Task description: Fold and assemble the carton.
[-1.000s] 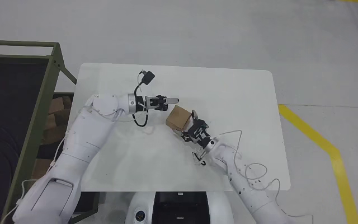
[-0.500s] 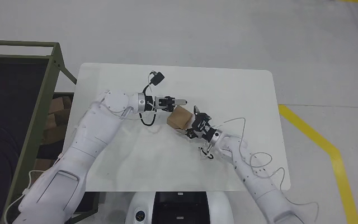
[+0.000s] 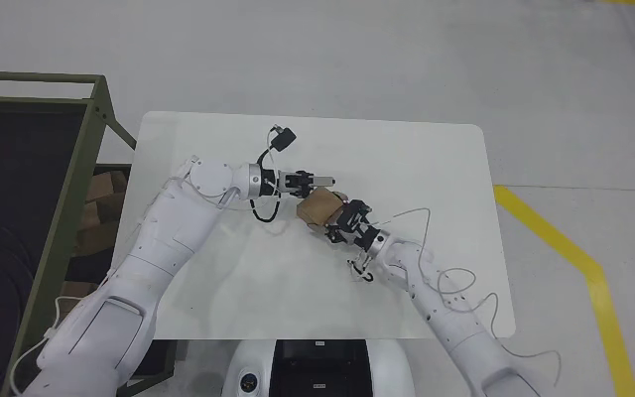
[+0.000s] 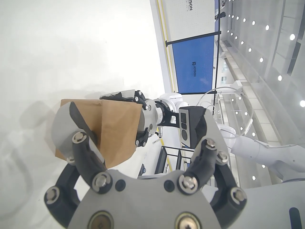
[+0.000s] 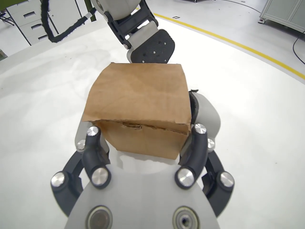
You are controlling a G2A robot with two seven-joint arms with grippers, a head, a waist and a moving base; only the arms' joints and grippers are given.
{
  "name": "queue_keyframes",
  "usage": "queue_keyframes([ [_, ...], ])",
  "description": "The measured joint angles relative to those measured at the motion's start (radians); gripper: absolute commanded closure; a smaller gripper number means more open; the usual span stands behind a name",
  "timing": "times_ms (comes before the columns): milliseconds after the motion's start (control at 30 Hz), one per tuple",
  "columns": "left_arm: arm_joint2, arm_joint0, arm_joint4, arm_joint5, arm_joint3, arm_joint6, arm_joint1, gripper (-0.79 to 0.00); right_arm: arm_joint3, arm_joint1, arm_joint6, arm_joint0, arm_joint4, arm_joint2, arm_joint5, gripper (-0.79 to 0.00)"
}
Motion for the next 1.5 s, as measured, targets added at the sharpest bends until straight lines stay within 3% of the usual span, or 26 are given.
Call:
queue_keyframes([
  [467, -0.018, 0.005, -0.009, -0.01, -0.001, 0.002, 0.003, -0.785, -0.005, 0.003, -0.005, -0.002, 0.014, -0.007, 0.014, -0.379],
  [1100, -0.15, 0.063, -0.06, -0.031, -0.05, -0.01, 0.041, -0.785, -0.085, 0.033, -0.03, -0.051, 0.004, 0.031, 0.006, -0.329],
  [1133, -0.159, 0.067, -0.064, -0.033, -0.052, -0.01, 0.043, -0.785, -0.101, 0.036, -0.035, -0.06, -0.002, 0.036, 0.01, -0.311],
  [1267, -0.19, 0.081, -0.08, -0.042, -0.056, -0.011, 0.052, -0.785, -0.186, 0.052, -0.041, -0.103, -0.026, 0.063, 0.019, -0.025],
  [1500, -0.25, 0.119, -0.104, -0.062, -0.083, -0.024, 0.07, -0.785, -0.409, 0.083, 0.021, -0.216, -0.052, 0.134, 0.035, 0.0],
])
